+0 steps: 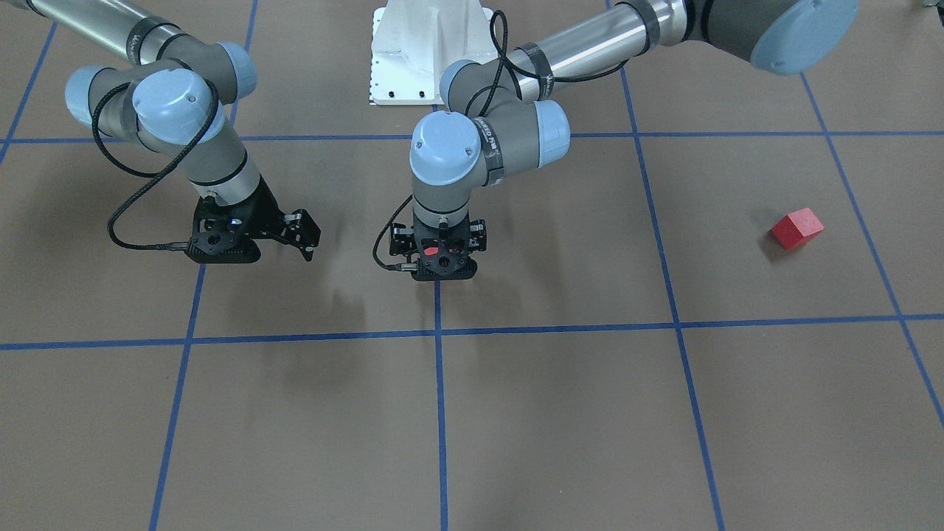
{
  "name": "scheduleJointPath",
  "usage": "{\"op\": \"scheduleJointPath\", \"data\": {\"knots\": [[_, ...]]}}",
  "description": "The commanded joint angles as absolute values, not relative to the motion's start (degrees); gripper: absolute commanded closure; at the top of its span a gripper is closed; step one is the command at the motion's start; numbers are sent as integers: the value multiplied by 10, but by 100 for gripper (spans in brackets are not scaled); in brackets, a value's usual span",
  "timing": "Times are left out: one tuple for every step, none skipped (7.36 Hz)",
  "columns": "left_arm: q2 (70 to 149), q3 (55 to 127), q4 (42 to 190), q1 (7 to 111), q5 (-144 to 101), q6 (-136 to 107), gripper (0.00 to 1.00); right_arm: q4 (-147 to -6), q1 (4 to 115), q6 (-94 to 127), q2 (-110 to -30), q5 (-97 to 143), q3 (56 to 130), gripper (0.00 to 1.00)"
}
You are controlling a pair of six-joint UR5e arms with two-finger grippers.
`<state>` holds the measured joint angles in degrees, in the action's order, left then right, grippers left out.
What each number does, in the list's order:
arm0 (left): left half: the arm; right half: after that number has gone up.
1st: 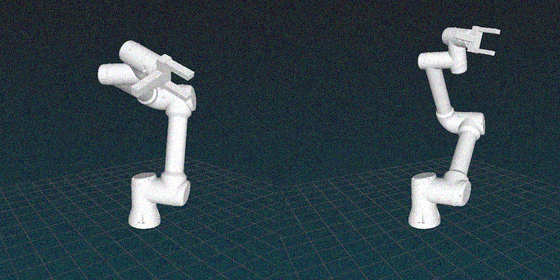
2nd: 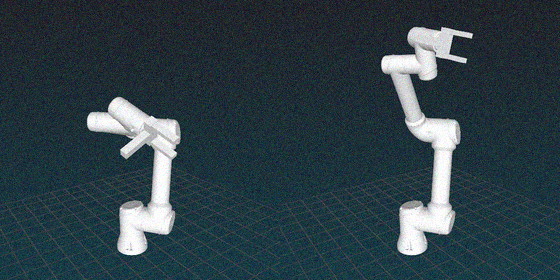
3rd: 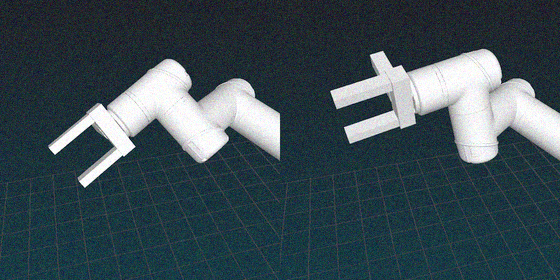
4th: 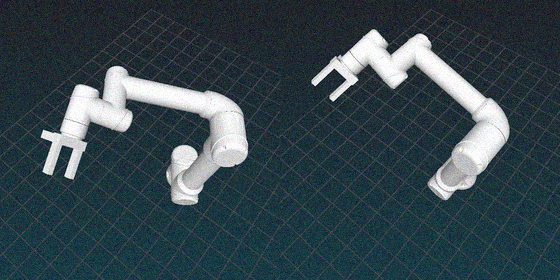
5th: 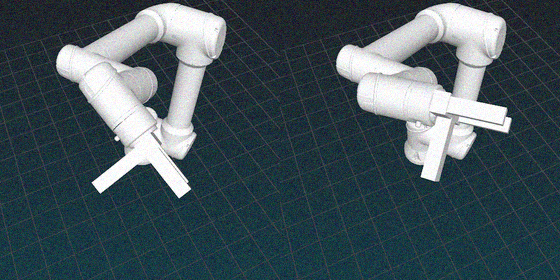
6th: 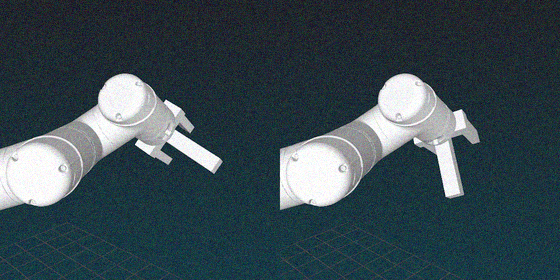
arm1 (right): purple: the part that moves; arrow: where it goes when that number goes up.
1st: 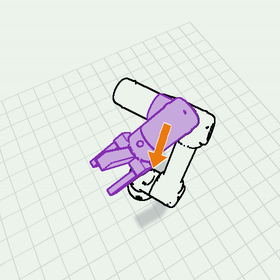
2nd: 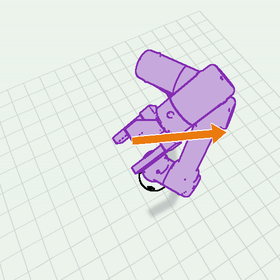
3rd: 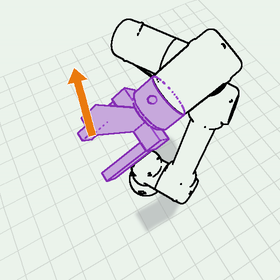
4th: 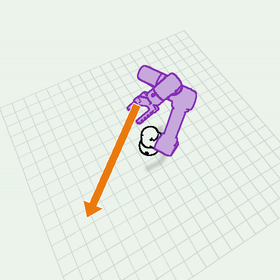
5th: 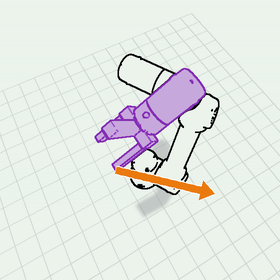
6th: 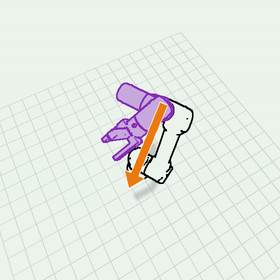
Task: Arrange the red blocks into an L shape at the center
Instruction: 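Place the red cube with the left gripper beside the center cube, nearer the robot, then release the cube and move the left gripper to the far red cube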
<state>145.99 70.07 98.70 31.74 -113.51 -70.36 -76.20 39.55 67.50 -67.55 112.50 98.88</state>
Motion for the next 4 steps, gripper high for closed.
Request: {"op": "scheduleJointPath", "data": {"knots": [[1454,768,946,334,-1137,-702,0,-762,396,675,-675,1125,988,0],[1410,844,915,344,-1139,-699,0,-761,397,675,-676,1125,988,0],[1324,943,915,353,-1140,-698,0,-762,397,675,-676,1125,988,0],[1231,1033,915,366,-1140,-700,0,-762,398,675,-676,1125,988,0]]}}
